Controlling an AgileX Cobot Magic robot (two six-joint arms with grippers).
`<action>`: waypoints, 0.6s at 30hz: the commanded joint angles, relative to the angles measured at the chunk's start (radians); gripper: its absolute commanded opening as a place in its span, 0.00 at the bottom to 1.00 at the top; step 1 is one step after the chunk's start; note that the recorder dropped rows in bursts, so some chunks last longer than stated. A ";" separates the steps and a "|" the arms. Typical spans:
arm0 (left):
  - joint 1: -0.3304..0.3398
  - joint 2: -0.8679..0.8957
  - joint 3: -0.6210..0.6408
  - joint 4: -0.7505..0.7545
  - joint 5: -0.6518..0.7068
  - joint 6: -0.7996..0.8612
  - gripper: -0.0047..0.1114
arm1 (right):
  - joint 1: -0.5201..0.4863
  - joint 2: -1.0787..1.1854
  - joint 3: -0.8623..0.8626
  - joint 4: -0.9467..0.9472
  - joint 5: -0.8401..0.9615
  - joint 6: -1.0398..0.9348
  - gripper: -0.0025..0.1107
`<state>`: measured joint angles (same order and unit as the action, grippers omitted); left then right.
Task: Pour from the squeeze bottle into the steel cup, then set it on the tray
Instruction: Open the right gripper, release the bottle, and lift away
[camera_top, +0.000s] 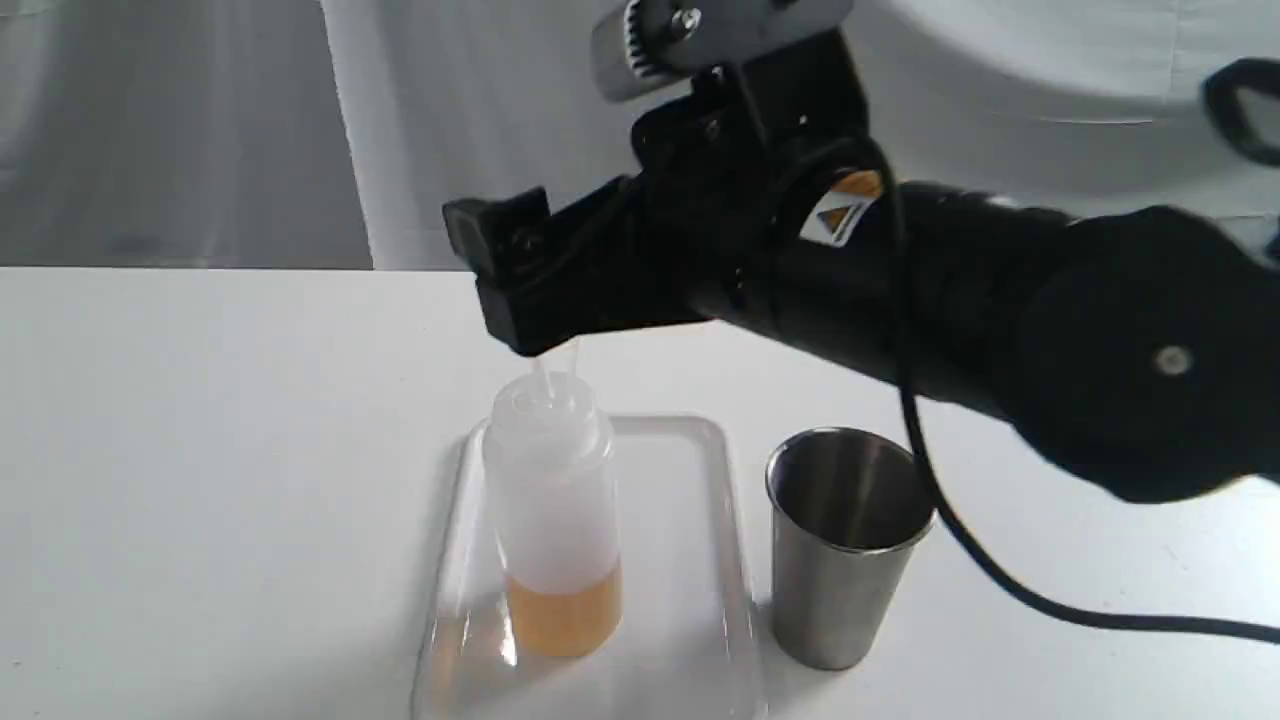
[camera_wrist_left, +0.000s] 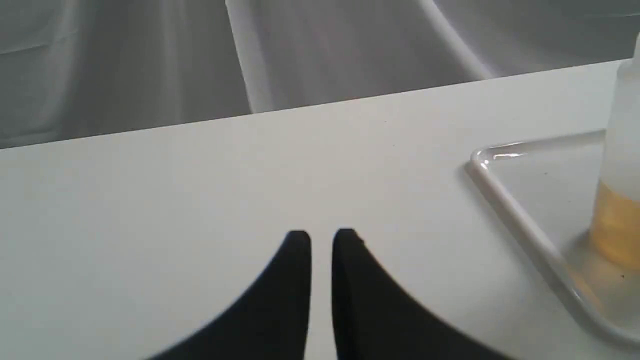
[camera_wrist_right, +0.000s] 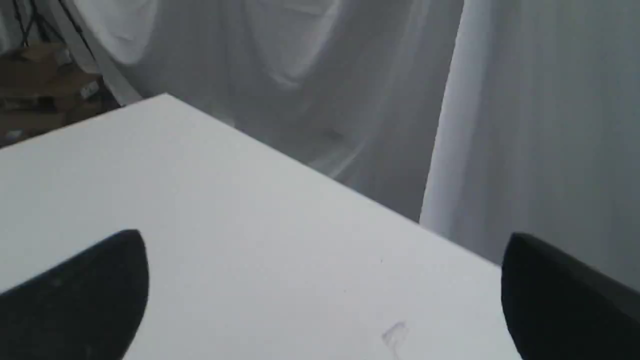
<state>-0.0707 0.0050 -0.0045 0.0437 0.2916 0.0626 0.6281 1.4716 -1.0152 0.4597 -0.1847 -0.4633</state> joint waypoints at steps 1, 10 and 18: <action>-0.003 -0.005 0.004 0.001 -0.007 -0.002 0.11 | 0.000 -0.090 0.021 -0.026 0.002 -0.033 0.86; -0.003 -0.005 0.004 0.001 -0.007 -0.002 0.11 | 0.000 -0.415 0.218 -0.200 0.030 -0.033 0.82; -0.003 -0.005 0.004 0.001 -0.007 -0.002 0.11 | 0.000 -0.767 0.378 -0.340 0.221 -0.025 0.50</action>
<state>-0.0707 0.0050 -0.0045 0.0437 0.2916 0.0626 0.6281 0.7679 -0.6663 0.1618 -0.0191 -0.4915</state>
